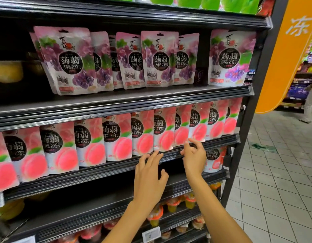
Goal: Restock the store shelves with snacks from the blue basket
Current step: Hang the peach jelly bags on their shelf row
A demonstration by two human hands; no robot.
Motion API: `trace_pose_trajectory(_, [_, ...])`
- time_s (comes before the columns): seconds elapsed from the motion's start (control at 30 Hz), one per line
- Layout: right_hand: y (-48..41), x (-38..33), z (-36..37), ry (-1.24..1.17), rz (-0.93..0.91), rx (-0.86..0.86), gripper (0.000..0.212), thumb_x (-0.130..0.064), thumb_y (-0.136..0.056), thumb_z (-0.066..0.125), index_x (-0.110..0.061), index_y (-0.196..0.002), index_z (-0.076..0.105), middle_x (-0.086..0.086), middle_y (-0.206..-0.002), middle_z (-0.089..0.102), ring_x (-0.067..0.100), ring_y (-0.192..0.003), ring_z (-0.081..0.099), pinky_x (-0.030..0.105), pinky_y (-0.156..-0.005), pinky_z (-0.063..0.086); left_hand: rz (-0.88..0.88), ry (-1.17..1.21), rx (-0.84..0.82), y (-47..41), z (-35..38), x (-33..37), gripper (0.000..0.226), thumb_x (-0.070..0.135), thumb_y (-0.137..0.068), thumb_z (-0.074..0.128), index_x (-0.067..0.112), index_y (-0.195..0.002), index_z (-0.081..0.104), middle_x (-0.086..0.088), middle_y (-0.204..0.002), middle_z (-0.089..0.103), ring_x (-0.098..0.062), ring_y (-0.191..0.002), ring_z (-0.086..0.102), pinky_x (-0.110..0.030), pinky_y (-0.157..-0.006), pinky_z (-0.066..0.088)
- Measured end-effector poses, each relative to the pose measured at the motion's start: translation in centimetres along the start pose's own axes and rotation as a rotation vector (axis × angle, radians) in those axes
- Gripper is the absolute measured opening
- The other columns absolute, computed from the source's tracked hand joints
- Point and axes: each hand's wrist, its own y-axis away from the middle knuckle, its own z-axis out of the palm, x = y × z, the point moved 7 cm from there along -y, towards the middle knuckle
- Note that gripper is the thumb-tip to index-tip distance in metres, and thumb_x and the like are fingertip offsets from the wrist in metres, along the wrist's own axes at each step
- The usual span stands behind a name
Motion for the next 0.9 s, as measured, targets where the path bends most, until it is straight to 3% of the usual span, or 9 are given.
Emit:
trace_pose_trajectory(0.23, [-2.3,-0.4,-0.4,0.112,0.026,-0.073,0.011,-0.031,-0.095,0.061,-0.022,-0.096,0.066,-0.003,-0.061,0.069,0.019,-0.057,0.066,0.045,-0.068,0.058,-0.002,0.049,-0.029,-1.3,1.6,2.0,0.053,0.03,-0.094,0.051,0.032,-0.146,0.038,0.019,-0.154,0.031,-0.01,-0.141,0.021,-0.035,-0.117,0.026])
trace_pose_trajectory(0.33, [-3.0,-0.2,-0.4,0.161,0.037,-0.101,0.009,-0.031,-0.096,0.058,-0.025,-0.093,0.065,-0.001,-0.065,0.07,0.022,-0.066,0.068,0.046,-0.072,0.057,-0.024,0.049,-0.03,-1.4,2.3,2.1,0.052,0.03,-0.094,0.05,0.032,-0.145,0.039,0.02,-0.155,0.028,-0.011,-0.142,0.02,-0.036,-0.117,0.026])
trace_pose_trajectory(0.5, [-3.3,0.1,-1.3,0.231,0.014,-0.026,0.013,-0.035,-0.098,0.055,-0.029,-0.099,0.066,-0.007,-0.062,0.068,0.013,-0.064,0.064,0.03,-0.06,0.05,-0.015,0.022,-0.052,-1.4,3.4,2.5,0.052,0.031,-0.094,0.049,0.033,-0.145,0.039,0.021,-0.154,0.028,-0.01,-0.141,0.02,-0.034,-0.117,0.025])
trace_pose_trajectory(0.67, [-3.2,-0.1,-1.8,0.184,-0.01,-0.004,0.013,-0.039,-0.097,0.055,-0.029,-0.1,0.064,-0.007,-0.062,0.068,0.015,-0.07,0.065,0.04,-0.074,0.054,-0.003,0.04,-0.02,-0.8,3.1,2.4,0.05,0.03,-0.094,0.05,0.031,-0.144,0.042,0.022,-0.154,0.03,-0.006,-0.137,0.021,-0.032,-0.115,0.026])
trace_pose_trajectory(0.8, [-1.7,0.5,-2.3,0.087,-0.094,0.026,0.014,-0.037,-0.097,0.058,-0.024,-0.099,0.061,-0.004,-0.06,0.066,0.017,-0.064,0.065,0.038,-0.064,0.052,0.002,0.083,0.011,0.9,3.3,1.9,0.047,0.031,-0.093,0.048,0.034,-0.14,0.045,0.026,-0.148,0.034,-0.002,-0.136,0.02,-0.024,-0.111,0.021])
trace_pose_trajectory(0.9, [0.6,3.1,-2.2,0.039,-0.075,-0.008,0.009,-0.034,-0.095,0.06,-0.025,-0.095,0.062,0.007,-0.064,0.065,0.026,-0.064,0.063,0.042,-0.06,0.051,-0.056,0.178,0.021,3.3,4.6,0.1,0.043,0.035,-0.09,0.044,0.035,-0.133,0.05,0.028,-0.131,0.045,0.007,-0.127,0.031,-0.014,-0.105,0.023])
